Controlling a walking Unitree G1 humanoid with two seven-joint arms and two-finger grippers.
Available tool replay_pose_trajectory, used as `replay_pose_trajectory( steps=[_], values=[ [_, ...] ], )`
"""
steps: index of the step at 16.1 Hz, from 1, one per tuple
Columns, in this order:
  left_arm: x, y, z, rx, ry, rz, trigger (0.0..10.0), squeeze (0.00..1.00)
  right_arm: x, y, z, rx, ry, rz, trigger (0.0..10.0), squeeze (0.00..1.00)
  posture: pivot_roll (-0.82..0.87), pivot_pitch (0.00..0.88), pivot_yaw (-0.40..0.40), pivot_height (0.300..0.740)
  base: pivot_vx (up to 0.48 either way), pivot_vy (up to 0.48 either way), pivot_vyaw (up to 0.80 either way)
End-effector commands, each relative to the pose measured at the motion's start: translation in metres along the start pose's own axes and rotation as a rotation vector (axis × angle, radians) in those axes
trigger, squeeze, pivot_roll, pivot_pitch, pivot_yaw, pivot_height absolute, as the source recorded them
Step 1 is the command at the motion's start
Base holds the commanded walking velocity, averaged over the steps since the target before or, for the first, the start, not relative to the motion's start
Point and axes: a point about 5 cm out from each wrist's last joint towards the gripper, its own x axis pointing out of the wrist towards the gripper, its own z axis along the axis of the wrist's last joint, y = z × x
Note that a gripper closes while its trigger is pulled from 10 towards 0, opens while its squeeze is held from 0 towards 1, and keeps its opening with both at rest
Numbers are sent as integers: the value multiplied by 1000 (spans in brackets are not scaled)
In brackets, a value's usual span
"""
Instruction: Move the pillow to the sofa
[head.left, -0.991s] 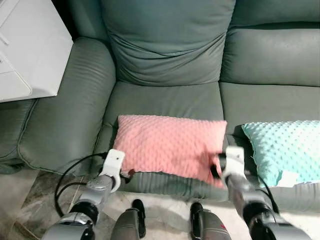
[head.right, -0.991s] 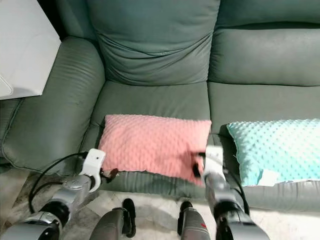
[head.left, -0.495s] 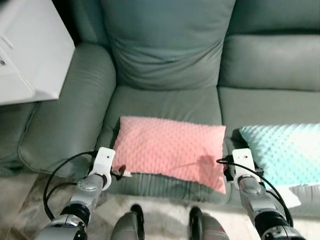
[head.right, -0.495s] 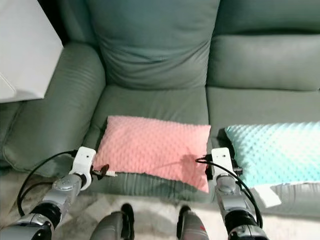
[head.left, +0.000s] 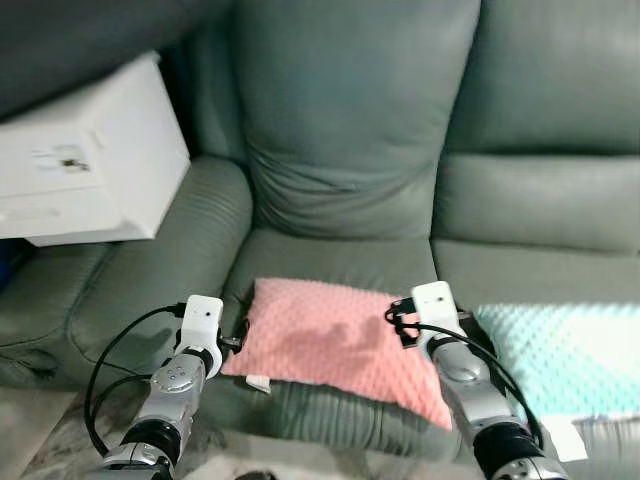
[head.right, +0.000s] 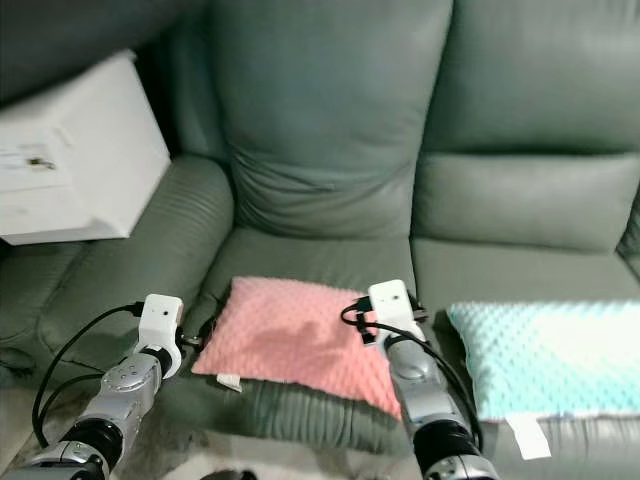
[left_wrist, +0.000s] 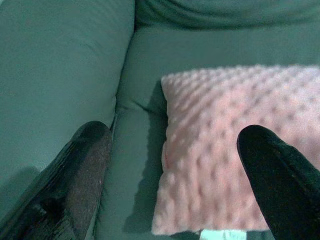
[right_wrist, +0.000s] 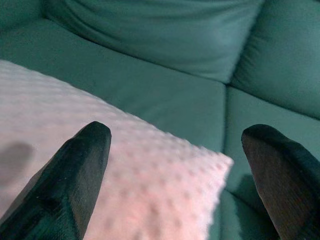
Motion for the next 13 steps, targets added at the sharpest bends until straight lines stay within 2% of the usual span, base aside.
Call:
replay_pose_trajectory(
  steps=[1,6,7,8,11,12,13],
  values=[
    [-3,-2,-9,10,26,0,10000,0,1,8,-1,-11,0,43,10000,0,3,0,56,740,0,0,0],
    [-13,7,-34,54,108,66,10000,0,6,12,5,25,-46,83,10000,0,-18,0,53,740,0,0,0],
    [-16,11,-42,-50,157,130,10000,0,6,12,0,-11,-35,89,10000,0,-17,0,48,740,0,0,0],
    [-16,12,-43,-94,169,151,10000,0,6,7,-6,20,6,67,10000,0,-15,0,44,740,0,0,0],
    [-11,1,-39,-90,175,124,10000,0,8,-2,-10,78,74,33,10000,0,-13,0,35,740,0,0,0],
    [-10,0,-38,-80,172,112,10000,0,9,-1,-10,53,68,47,10000,0,-14,0,34,740,0,0,0],
    [-10,1,-38,-108,178,122,10000,0,8,-1,-11,37,65,55,10000,0,-23,0,36,740,0,0,0]
  ],
)
